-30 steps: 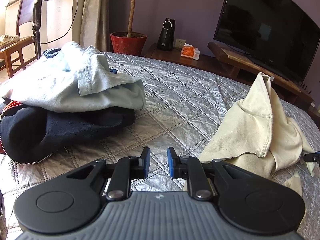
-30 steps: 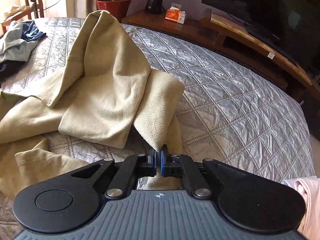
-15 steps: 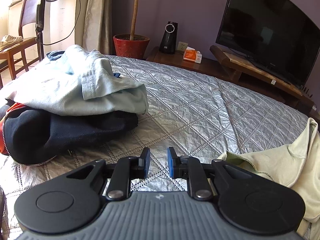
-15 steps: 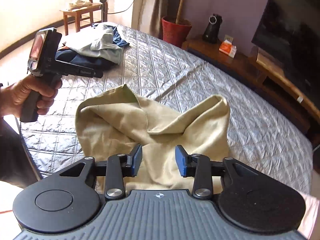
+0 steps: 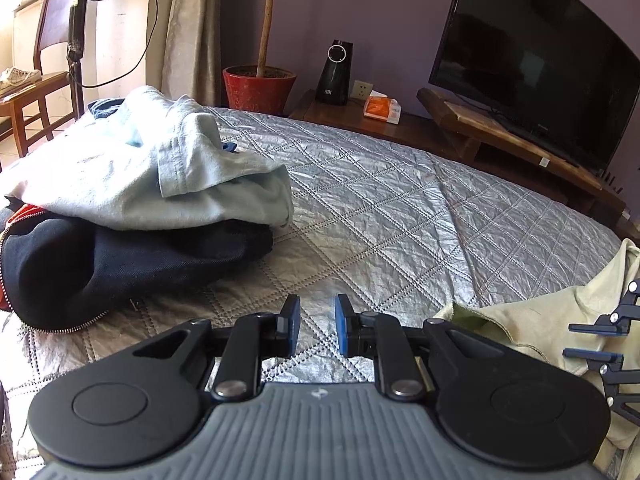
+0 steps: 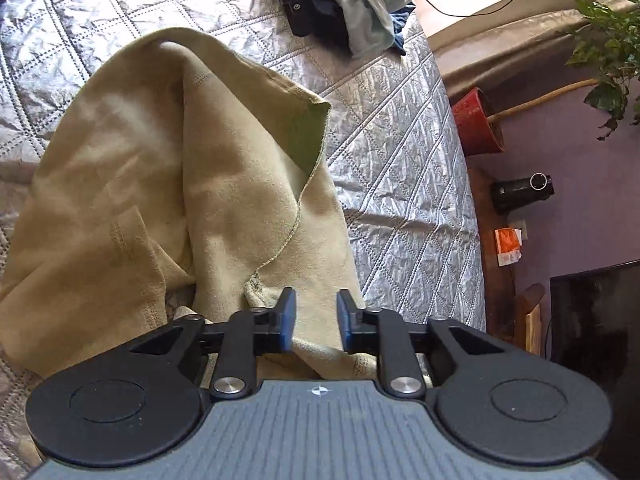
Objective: Fold clothes
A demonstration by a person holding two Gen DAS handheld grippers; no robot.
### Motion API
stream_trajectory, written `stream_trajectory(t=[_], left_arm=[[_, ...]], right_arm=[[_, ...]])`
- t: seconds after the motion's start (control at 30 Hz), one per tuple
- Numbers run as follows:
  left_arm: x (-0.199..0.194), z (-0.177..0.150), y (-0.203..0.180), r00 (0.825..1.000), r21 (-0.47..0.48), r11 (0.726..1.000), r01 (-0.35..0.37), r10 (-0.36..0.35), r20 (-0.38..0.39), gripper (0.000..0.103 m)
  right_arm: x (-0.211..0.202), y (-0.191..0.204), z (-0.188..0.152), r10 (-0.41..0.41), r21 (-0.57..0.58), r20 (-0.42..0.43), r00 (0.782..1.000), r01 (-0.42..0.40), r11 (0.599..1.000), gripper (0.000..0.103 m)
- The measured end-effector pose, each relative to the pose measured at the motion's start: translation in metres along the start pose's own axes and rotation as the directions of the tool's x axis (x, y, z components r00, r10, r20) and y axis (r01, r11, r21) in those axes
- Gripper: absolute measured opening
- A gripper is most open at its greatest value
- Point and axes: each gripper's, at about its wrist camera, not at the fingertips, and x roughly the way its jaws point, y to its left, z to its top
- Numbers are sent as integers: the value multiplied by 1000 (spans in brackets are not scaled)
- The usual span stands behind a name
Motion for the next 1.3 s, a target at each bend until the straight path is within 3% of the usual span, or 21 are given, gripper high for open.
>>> stream_trajectory(t=[0.1,0.2,0.23,0.3,0.37,0.43,0.63,0.67,0.7,0.77,0.8,0.87,0.93,1.0,1.07,1.13,1.17,1.2,1.23,1.27,1.3], left_arm=[[1,0,1,1000,-5,1000,-3,3,-1,15],[2,0,1,1000,-5,1000,-5,5,-5,15],[2,0,1,1000,-4,1000,-4,4,-5,15],[2,0,0,1000,-5,1000,-1,1,-4,15],[2,0,-2,1000,-2,1000,1,-1,-5,15],[2,-2,-5,1000,9,1000,2,-2,-7,15],[5,-3,-7,1000,16,1000,-4,5,-15,15],[5,-4,-7,1000,17,1000,-6,6,-17,15],[6,-4,-8,1000,18,1000,-7,7,-18,15],[5,-4,-9,1000,22,1000,-5,5,-15,15],[5,-4,-10,1000,23,1000,-4,5,-15,15],[6,-4,-11,1000,24,1000,-3,4,-16,15],[6,-4,-12,1000,26,1000,-2,3,-16,15],[6,-5,-12,1000,30,1000,-3,3,-16,15],[6,-4,-12,1000,29,1000,-4,5,-16,15],[6,-3,-10,1000,22,1000,-6,6,-13,15],[6,-2,-9,1000,15,1000,-7,7,-12,15],[6,-2,-8,1000,8,1000,-7,7,-11,15],[6,-2,-8,1000,6,1000,-6,6,-11,15],[6,-2,-8,1000,5,1000,-5,5,-11,15],[6,-2,-9,1000,9,1000,-4,4,-11,15]], right_arm=[[5,-29,-3,9,118,7,1000,-10,993,1],[9,-58,-5,17,233,15,1000,-20,972,22],[0,-51,-8,30,169,43,999,-37,985,26],[-18,-29,-12,62,-1,74,995,-62,998,56],[-22,2,-18,69,-182,39,997,-61,981,67],[-19,27,-24,65,-311,7,998,-60,948,65],[8,31,-17,49,-286,-33,998,-56,957,53],[13,29,-15,49,-275,-40,998,-59,960,19],[17,28,-13,50,-264,-47,998,-61,963,6],[19,-14,-19,15,7,-28,999,-15,1000,8],[20,-37,-22,-7,157,-21,1000,10,988,8],[21,-82,-28,-52,444,-17,998,54,894,9],[23,-128,-34,-96,691,-27,995,88,717,20],[33,-143,-47,-225,688,-177,958,284,668,28],[34,-140,-57,-291,643,-227,929,368,671,28],[15,-123,-58,-229,678,-119,966,248,692,28],[5,-114,-57,-190,693,-55,980,175,699,33],[-4,-97,-52,-152,669,-17,988,124,733,40],[-10,-76,-47,-99,627,8,995,73,776,60],[-13,-54,-42,-32,585,20,999,14,811,72],[-14,-32,-37,21,546,16,1000,-26,837,69]])
